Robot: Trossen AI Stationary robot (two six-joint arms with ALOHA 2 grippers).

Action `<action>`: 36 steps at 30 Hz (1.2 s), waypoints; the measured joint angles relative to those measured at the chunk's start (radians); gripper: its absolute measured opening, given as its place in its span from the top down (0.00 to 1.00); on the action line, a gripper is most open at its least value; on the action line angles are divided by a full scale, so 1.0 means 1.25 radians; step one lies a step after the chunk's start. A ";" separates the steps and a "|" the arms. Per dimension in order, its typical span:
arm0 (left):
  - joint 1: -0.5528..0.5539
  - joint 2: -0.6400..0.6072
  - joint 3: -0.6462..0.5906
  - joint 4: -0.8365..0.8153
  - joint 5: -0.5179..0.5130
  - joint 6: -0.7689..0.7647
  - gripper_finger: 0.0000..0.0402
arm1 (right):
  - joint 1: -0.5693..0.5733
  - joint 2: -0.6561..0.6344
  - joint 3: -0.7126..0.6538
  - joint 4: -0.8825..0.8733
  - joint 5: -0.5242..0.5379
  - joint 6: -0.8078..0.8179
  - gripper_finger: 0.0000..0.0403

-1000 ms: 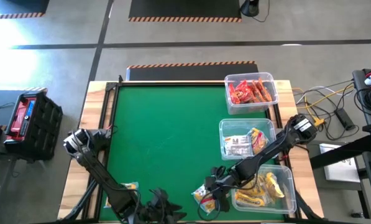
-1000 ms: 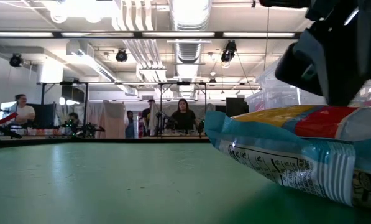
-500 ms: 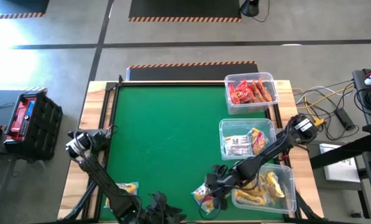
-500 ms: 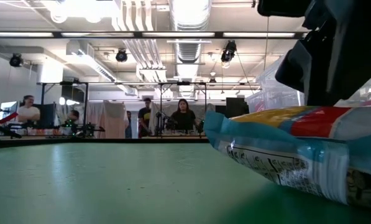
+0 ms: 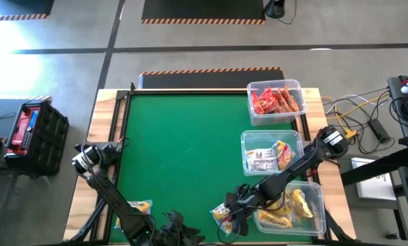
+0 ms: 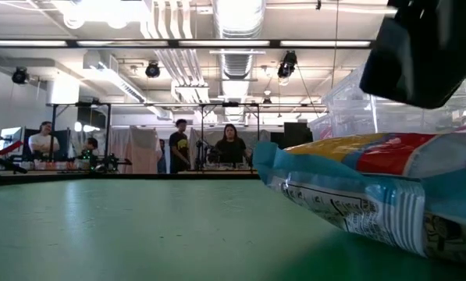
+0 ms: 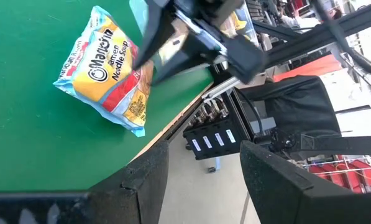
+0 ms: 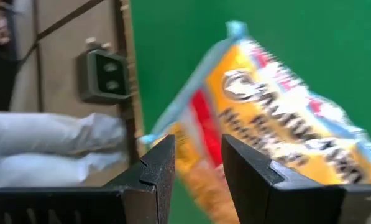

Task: Sort Maruchan noodles
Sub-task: Move the right blue noodle pack to the center of the table

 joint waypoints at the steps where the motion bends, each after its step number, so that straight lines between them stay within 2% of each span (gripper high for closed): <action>1: 0.000 0.000 0.000 0.000 0.001 -0.001 0.55 | 0.002 0.000 0.006 0.000 -0.016 0.001 0.71; 6: 0.000 0.000 0.000 -0.001 0.001 0.000 0.55 | 0.018 0.010 -0.002 0.005 -0.036 -0.004 0.71; 17: 0.000 0.000 -0.002 -0.006 0.002 0.000 0.55 | 0.017 0.113 0.027 0.007 -0.028 -0.041 0.71; 22: 0.000 0.000 -0.002 -0.007 0.002 0.000 0.55 | 0.017 0.113 0.051 0.007 0.017 -0.079 0.71; 36: 0.000 0.000 -0.002 -0.008 0.002 -0.005 0.55 | 0.015 0.118 0.140 -0.110 0.012 -0.141 0.71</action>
